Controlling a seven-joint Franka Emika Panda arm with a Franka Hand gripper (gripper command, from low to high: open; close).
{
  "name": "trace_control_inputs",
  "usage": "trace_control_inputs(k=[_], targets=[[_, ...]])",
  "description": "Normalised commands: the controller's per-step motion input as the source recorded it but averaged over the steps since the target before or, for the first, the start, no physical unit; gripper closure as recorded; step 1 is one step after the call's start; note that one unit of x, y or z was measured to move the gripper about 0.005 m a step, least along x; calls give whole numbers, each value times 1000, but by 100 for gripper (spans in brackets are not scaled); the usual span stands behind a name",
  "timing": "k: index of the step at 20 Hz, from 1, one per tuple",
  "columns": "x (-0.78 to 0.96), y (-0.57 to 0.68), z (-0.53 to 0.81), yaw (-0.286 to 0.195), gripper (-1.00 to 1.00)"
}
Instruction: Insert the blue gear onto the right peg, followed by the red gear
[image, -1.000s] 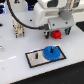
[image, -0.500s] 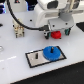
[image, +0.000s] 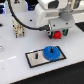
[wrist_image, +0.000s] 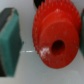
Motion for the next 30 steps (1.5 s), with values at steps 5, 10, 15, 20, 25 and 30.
trace_control_inputs(k=[5,10,15,20,25,30], targets=[[-58,8,161,0,100],[208,8,596,0,100],[457,-52,557,0,100],[580,-132,486,0,100],[590,-277,360,0,100],[613,-337,311,0,100]])
